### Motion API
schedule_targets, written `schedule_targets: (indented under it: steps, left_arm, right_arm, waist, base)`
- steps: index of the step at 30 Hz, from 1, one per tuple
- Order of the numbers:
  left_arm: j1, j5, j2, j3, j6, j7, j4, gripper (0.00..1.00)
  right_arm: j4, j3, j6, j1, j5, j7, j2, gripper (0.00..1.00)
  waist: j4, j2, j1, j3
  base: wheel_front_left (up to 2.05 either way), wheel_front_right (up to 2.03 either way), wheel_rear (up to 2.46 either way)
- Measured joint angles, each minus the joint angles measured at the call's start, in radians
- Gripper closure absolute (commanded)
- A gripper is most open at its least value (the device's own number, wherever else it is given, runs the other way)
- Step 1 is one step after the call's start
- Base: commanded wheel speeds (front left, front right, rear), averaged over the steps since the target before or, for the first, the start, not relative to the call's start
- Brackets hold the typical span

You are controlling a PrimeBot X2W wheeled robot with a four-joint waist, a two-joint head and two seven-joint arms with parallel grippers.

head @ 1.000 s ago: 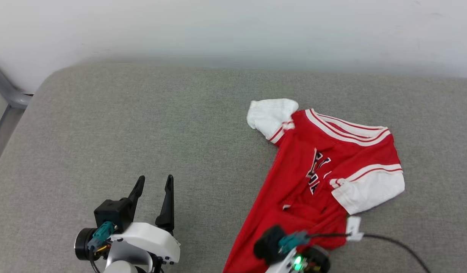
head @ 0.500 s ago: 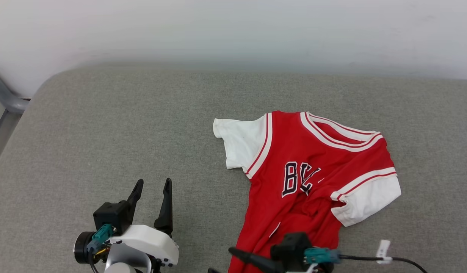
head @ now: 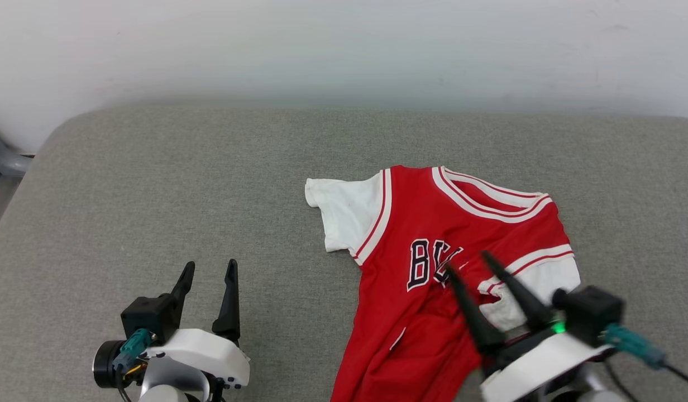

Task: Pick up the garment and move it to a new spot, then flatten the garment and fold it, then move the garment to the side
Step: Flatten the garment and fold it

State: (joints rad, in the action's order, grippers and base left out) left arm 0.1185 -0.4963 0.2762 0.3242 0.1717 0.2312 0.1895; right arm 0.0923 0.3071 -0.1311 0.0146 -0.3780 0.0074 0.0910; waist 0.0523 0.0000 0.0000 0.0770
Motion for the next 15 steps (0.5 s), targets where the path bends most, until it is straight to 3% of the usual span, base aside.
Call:
schedule_targets:
  steps: [8, 15]
  left_arm:
    - [0.01, 0.001, 0.022, -0.009, 0.016, -0.014, -0.026, 0.0]
    - [0.105, -0.002, 0.064, -0.008, -0.007, -0.093, -0.04, 0.0]
  right_arm:
    - [0.018, -0.3, 0.0, -0.024, 0.089, -0.024, -0.022, 0.0]
    - [0.074, -0.397, 0.0, -0.041, 0.141, -0.007, -0.032, 0.0]
  waist:
    - [-0.023, 0.0, 0.0, 0.011]
    - [-0.059, 0.0, 0.0, 0.05]
  base:
    - [0.0, 0.0, 0.0]
    - [0.0, 0.0, 0.0]
